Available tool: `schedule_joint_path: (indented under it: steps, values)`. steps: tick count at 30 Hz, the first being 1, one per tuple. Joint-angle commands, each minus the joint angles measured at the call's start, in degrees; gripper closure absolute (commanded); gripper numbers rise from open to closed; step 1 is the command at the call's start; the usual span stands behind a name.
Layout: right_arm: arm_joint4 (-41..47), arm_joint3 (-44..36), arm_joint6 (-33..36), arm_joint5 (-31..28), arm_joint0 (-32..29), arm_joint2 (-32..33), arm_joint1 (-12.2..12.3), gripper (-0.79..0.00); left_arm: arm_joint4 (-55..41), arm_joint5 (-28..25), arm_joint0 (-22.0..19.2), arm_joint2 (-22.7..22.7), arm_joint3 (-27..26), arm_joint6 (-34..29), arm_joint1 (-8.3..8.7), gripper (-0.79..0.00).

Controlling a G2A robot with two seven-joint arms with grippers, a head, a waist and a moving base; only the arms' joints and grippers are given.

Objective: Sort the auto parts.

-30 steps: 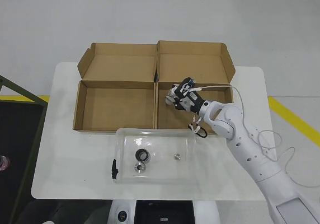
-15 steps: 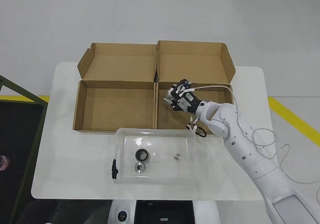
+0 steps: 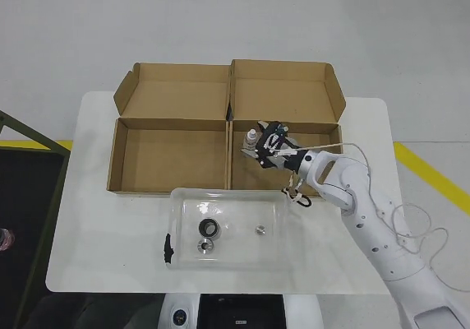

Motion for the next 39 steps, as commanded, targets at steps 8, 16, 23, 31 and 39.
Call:
schedule_joint_path:
  steps: [8, 16, 23, 31, 39]
  values:
    - [-0.7, -14.4, 5.3, -8.0, -8.8, 4.1, 2.0, -0.499, 0.0, 0.0, 0.0, 0.0, 0.0, 0.0, 0.0, -0.785]
    - [-3.4, -23.9, 9.0, -12.4, -16.9, 4.7, 3.4, -0.52, 0.0, 0.0, 0.0, 0.0, 0.0, 0.0, 0.0, -0.785]
    - [-9.1, -27.2, 12.2, -13.7, -21.0, 2.9, 4.1, -0.517, 0.0, 0.0, 0.0, 0.0, 0.0, 0.0, 0.0, -0.785]
    - [-15.0, -29.2, 16.6, -14.2, -23.5, 1.0, 4.6, -0.533, 0.0, 0.0, 0.0, 0.0, 0.0, 0.0, 0.0, -0.785]
    - [-17.9, -30.0, 20.9, -15.3, -24.3, -0.5, 5.0, -0.56, 0.0, 0.0, 0.0, 0.0, 0.0, 0.0, 0.0, -0.785]
